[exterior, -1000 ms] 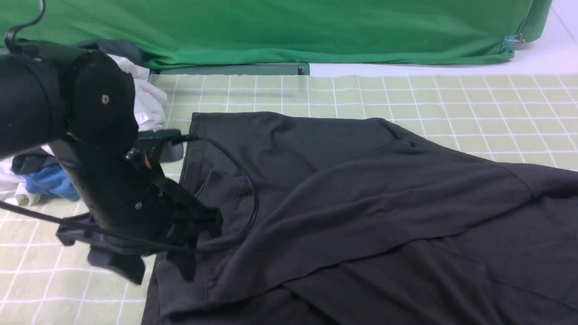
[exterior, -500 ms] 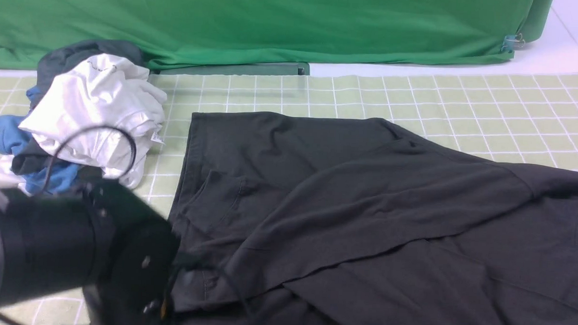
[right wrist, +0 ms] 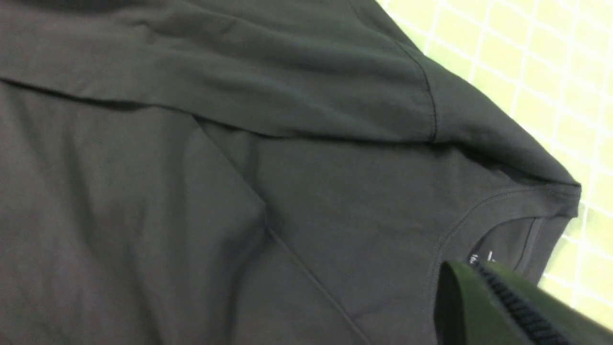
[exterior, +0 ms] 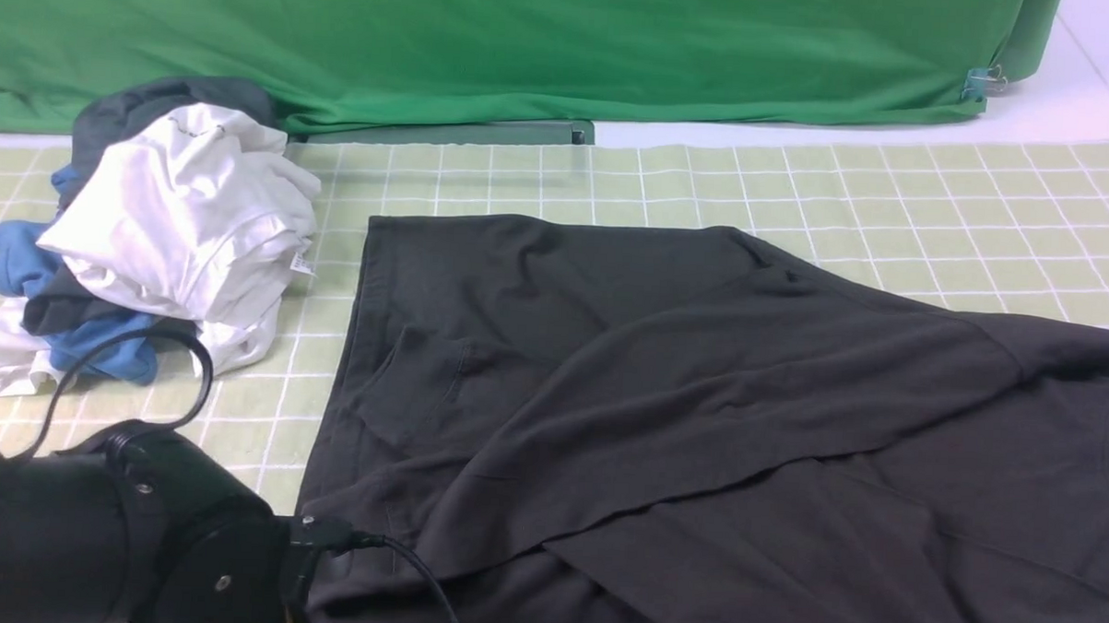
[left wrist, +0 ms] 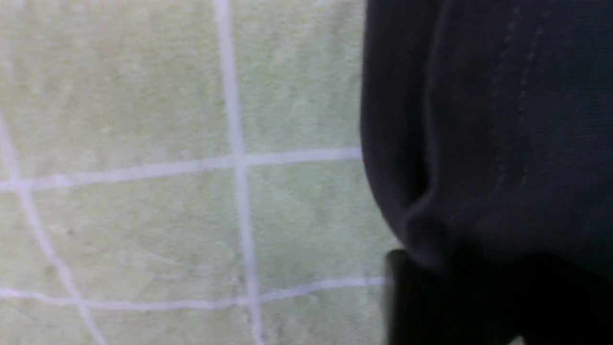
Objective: Fold a long-sleeved shirt over a green coffee tablecloth.
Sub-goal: 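Grasp the near edge of the shirt at its hem and shoulder corners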
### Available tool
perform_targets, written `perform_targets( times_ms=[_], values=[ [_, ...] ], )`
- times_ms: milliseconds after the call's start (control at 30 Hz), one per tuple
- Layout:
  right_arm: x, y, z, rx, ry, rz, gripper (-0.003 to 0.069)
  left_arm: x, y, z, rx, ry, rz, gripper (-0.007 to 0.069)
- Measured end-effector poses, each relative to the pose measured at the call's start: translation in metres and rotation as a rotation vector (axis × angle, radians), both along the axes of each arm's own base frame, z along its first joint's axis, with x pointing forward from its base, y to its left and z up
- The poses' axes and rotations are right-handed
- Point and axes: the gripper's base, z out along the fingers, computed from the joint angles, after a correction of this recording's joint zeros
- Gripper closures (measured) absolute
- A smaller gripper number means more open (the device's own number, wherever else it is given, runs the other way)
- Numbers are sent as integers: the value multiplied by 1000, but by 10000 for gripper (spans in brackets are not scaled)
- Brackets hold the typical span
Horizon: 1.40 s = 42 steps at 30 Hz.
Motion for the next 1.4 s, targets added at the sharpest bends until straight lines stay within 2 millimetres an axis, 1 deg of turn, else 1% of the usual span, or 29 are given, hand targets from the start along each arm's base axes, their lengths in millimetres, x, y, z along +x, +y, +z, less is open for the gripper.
perform_targets(
  times_ms=[67,100,200,233,267,400,467,500,533,633,700,733,767,833,900,967,1100,1200,1333,1400],
  values=[
    [-3,0,-1,-28,42,30,632,0,-1,1,-18,-16,1,494],
    [-5,-1,-2,-41,68,40,631,0,-1,2,-24,-21,-2,534],
    [-15,2,-2,-74,197,130,631,-2,0,9,-31,-42,-15,594],
    [-16,2,-2,-75,206,137,631,-2,1,10,-32,-45,-17,596],
    [-21,5,-5,-74,294,189,631,-4,3,19,-43,-66,-25,600],
    [-27,17,-15,-14,439,291,629,-11,9,44,-84,-136,-16,600],
    [-27,20,-20,-2,473,315,626,-13,11,49,-88,-150,-9,600],
    [-29,24,-31,8,529,360,610,-17,15,55,-88,-162,2,600],
    [-30,25,-37,6,553,375,596,-20,17,58,-87,-163,5,600],
    [-34,27,-66,-18,618,406,524,-26,22,65,-84,-163,18,600],
    [-36,29,-80,-23,631,412,451,-27,24,68,-86,-175,27,600],
    [-37,29,-85,-27,638,416,417,-27,24,68,-86,-180,29,600],
    [-38,29,-86,-28,638,417,409,-28,24,68,-86,-181,30,600],
    [-39,32,-97,-38,637,436,312,-27,25,69,-88,-187,37,600],
    [-38,36,-103,-43,631,452,264,-27,25,69,-89,-190,36,600],
    [-36,42,-109,-54,623,478,241,-27,25,69,-89,-192,36,600],
    [-31,47,-124,-122,651,509,234,-27,25,69,-88,-194,36,600],
    [-25,48,-136,-186,684,499,233,-27,25,69,-88,-194,36,600],
    [-20,49,-147,-227,721,487,236,-27,25,69,-88,-194,38,600],
    [-18,50,-151,-231,728,481,280,-27,24,69,-90,-197,38,600]
  ],
)
